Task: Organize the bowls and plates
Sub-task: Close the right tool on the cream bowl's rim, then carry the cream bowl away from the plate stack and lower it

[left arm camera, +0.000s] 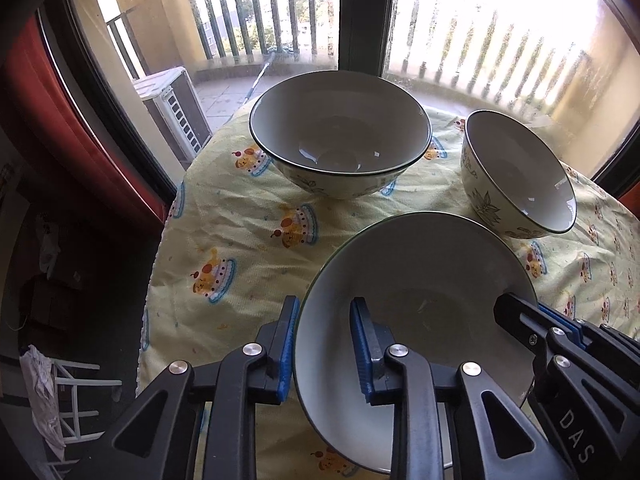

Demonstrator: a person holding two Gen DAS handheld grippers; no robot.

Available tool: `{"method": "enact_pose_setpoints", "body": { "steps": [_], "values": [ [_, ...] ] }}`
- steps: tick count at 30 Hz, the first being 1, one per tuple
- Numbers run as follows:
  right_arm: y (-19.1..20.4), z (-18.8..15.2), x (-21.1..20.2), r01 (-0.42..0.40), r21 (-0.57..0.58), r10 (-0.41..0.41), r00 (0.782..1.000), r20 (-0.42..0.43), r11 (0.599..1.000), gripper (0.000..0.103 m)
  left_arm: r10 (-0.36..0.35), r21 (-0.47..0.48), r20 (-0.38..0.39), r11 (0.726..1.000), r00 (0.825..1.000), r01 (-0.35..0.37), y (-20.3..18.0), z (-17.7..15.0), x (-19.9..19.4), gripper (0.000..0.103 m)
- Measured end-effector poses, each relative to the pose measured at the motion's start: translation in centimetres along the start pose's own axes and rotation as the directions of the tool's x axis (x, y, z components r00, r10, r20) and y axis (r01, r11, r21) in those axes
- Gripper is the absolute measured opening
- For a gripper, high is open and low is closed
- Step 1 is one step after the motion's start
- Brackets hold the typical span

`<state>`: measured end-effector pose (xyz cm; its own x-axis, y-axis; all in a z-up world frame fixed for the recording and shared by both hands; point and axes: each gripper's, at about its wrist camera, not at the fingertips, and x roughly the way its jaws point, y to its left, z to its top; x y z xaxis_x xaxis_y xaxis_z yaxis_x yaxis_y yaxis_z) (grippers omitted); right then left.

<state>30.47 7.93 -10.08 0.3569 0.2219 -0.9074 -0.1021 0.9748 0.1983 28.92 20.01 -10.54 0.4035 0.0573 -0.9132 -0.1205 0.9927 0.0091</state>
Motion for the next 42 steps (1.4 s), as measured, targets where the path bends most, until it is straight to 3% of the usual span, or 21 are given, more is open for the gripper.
{"method": "enact_pose_setpoints", "body": {
  "steps": [18, 34, 42],
  "values": [
    [-2.4, -3.8, -6.5, 0.071, 0.087, -0.080, 0.992, 0.096, 0.994, 0.012, -0.121, 0.118, 0.084, 0.987, 0.989, 0.111, -3.5, -2.3, -6.0, 0.025],
    [-8.6, -11.1, -15.1, 0.175, 0.273, -0.223, 0.962, 0.155, 0.946, 0.012, -0.269, 0.302, 0.072, 0.924, 0.960, 0.236, -11.5, -7.6, -11.3, 0.025],
    [-12.3, -14.9, -17.4, 0.196, 0.339, -0.256, 0.956, 0.142, 0.920, 0.012, -0.289, 0.347, 0.034, 0.901, 0.957, 0.260, -15.7, -10.7, -12.2, 0.025]
  ]
}}
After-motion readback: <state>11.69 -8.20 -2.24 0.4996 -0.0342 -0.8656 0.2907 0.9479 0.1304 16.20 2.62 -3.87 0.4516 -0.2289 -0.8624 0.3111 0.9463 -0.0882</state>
